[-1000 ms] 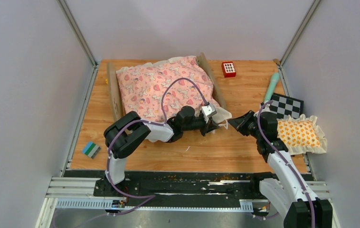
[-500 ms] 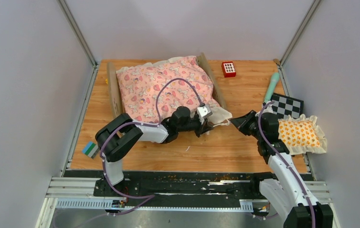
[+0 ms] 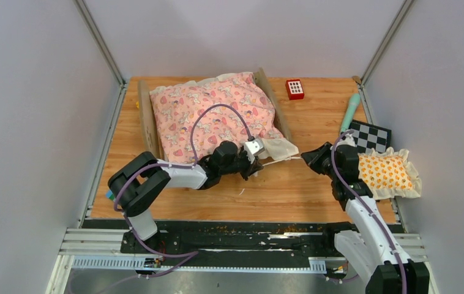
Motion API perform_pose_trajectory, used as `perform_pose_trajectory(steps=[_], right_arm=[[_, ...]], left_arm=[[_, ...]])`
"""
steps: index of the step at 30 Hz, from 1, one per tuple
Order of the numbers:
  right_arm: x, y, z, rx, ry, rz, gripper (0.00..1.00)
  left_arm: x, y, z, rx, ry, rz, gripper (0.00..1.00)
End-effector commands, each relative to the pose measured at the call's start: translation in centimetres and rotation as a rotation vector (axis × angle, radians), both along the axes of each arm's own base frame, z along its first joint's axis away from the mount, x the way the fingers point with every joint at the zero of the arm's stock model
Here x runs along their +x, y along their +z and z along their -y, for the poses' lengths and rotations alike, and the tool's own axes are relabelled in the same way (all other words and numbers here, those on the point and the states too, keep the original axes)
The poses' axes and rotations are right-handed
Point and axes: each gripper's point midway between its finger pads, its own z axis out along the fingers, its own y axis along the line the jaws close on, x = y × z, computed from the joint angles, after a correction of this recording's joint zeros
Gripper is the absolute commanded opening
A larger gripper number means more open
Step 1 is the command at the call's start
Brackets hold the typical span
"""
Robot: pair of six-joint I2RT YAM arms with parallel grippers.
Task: Set up the pet bed
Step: Tie the ropes to the bed frame.
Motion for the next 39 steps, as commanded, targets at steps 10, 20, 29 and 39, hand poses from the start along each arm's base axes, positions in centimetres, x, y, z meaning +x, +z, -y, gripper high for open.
perform_pose_trajectory(steps=[10,20,29,39], right_arm=[[6.9,6.4,4.2,-0.076,-0.123,0.153,0.0],[9.6,10.1,6.3,-0.071,-0.126,0.213,0.0],[10.4,12.0,6.8,-0.073,-0.131,0.273,0.0],[10.3,12.9,6.9,-0.066,-0.109,0.284,0.0]], left_arm=[[2.1,-1.2,-2.0,0.047,0.139,-0.049,0.0],[1.0,-1.8,-4.3,0.069,0.193,-0.082,0.0],[0.0,-3.0,-6.4,0.07,0.26,-0.126,0.0],[-1.2,-2.4,-5.2,0.014,0.174,-0.135,0.03]])
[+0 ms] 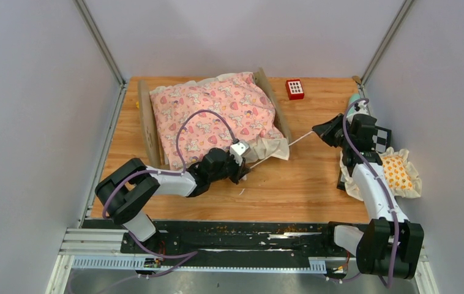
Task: Set up the pet bed
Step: Tie the ropes to the bed frame.
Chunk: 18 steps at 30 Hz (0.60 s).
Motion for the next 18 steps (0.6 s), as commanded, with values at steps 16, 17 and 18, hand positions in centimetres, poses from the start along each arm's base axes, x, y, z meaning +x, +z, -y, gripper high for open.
perform_pose_trajectory(steps=[16,17,18], right_arm=[[-2.3,10.4,1.6,-0.15,-0.02,0.321,0.51],[-2.5,10.9,1.1,-0.156,0.011,0.349,0.51],[-2.7,11.3,0.5,-0.16,0.041,0.37,0.5]], left_arm=[[-4.9,11.1,-3.5,-0.066,0.125,-0.047,1.0],[-4.8,12.0,-4.9,-0.058,0.188,-0.06,1.0],[-4.8,13.2,-6.0,-0.057,0.234,-0.067,1.0]])
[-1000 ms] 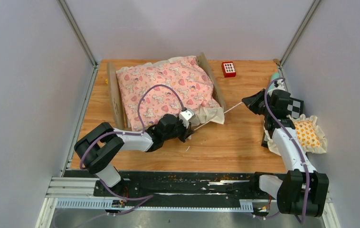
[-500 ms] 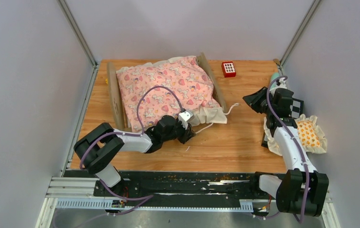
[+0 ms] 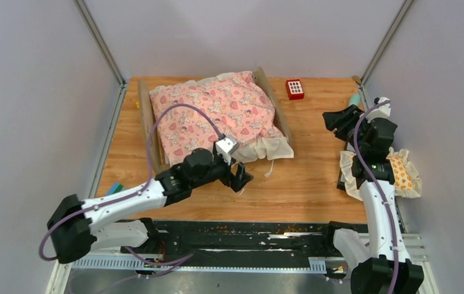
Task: Set up the pet bed
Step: Tie the ropes to the bed frame, then cross the ropes on the bed frame.
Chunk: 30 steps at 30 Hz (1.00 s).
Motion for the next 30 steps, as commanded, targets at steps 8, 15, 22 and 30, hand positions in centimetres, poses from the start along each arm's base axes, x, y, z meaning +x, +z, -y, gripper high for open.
perform_pose_trajectory(steps=[8,15,22,30], right_arm=[[-4.0,5.9,-16.7,-0.384,0.532,0.315,0.49],[-12.0,0.8,-32.6,-0.676,1.113,0.682,0.51],[-17.2,-2.7,-42.3,-0.918,1.397,1.139,0.58],[-13.7,-2.8,-48.8,-1.046,1.255,1.243,0.65]], left_arm=[[1.9,13.4,-15.8,-0.025,0.602,0.018,1.0],[0.5,19.7,-25.1,-0.113,0.913,0.081,1.0],[-2.1,20.1,-28.6,-0.134,0.976,0.095,1.0],[-3.2,20.7,-29.5,-0.121,0.96,0.109,1.0]])
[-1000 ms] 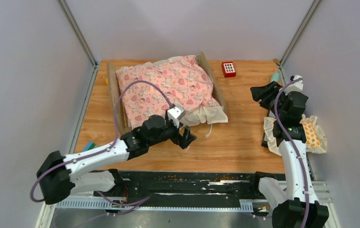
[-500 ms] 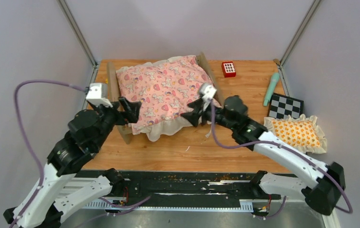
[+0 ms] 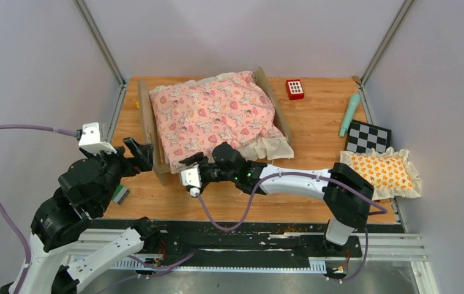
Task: Set up the pet bed
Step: Cross the ropes on the bed frame.
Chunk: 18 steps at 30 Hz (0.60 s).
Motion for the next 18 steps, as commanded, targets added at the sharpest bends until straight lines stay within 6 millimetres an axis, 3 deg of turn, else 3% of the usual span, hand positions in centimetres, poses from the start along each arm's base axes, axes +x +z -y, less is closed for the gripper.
perform_pose_trajectory(steps=[1,9,18], right_arm=[[2.5,5.1,-4.0,0.124,-0.005,0.225,0.65],[3.1,0.7,-6.1,-0.068,0.078,0.25,0.66],[3.9,-3.4,-5.3,-0.211,0.055,0.232,0.65]], left_arm=[[-0.8,0.6,-1.1,0.005,0.017,0.009,1.0],[-1.6,-0.3,-0.9,-0.036,-0.017,0.008,1.0],[-1.8,-0.6,-0.8,-0.056,-0.025,0.009,1.0]])
